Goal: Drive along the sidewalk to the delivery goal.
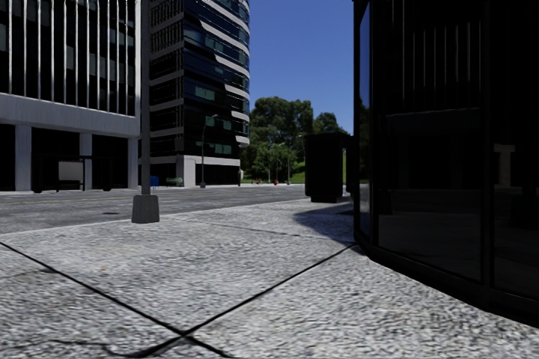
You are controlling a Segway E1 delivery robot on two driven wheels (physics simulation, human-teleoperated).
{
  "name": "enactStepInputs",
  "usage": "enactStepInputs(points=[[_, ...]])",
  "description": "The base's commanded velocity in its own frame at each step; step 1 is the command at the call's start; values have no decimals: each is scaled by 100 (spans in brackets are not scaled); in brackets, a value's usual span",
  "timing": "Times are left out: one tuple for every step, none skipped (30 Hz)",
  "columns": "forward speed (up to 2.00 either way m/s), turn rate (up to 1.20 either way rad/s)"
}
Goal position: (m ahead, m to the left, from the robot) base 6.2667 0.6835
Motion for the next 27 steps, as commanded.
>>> enactStepInputs(points=[[124,44],[124,37],[124,37],[124,21],[124,2],[125,0],[127,0],[127,0],[128,0],[128,0],[128,0],[128,0],[128,0],[128,0],[128,0],[128,0],[128,0],[128,0],[128,0],[128,0],[128,0],[128,0],[128,0],[128,0],[128,0],[128,0],[128,0]])
